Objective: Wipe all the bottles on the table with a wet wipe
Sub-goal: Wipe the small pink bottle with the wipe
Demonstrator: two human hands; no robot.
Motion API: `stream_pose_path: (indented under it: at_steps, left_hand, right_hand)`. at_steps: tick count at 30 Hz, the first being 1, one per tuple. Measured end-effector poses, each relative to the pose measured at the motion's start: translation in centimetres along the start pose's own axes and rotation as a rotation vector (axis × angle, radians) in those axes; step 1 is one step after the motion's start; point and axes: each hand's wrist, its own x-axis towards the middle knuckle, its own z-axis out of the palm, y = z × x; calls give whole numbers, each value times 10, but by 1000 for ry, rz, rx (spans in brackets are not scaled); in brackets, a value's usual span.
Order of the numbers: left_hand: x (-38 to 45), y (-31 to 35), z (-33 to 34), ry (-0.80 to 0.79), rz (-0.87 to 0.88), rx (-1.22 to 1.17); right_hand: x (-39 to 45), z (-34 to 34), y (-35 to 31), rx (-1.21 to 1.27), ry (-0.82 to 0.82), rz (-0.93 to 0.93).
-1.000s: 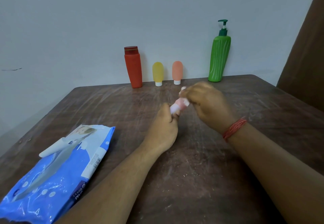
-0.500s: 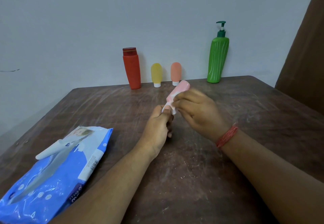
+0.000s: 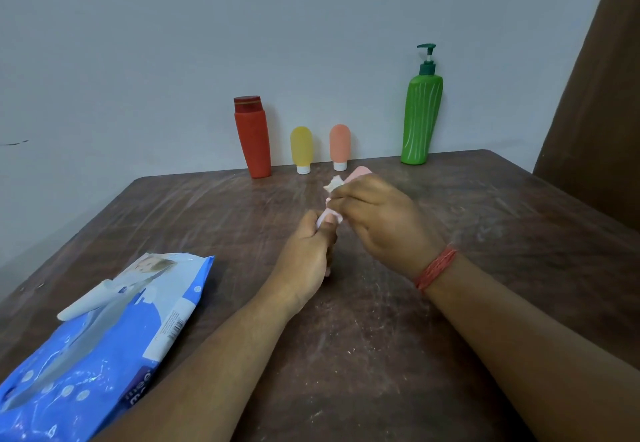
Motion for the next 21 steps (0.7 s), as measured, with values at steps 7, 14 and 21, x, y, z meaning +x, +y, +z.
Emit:
stream_pose_path:
  at_steps: [7,14,21]
  left_hand:
    - [1,-1,0,33,47,70]
    - [2,0,-2,74,27,-192]
    - [0,2,-1,-78,58,-107]
  right_hand:
    - [1,-1,7,-48,66,94]
    - [2,11,-2,90,151,303]
    - [8,2,5,351,443,590]
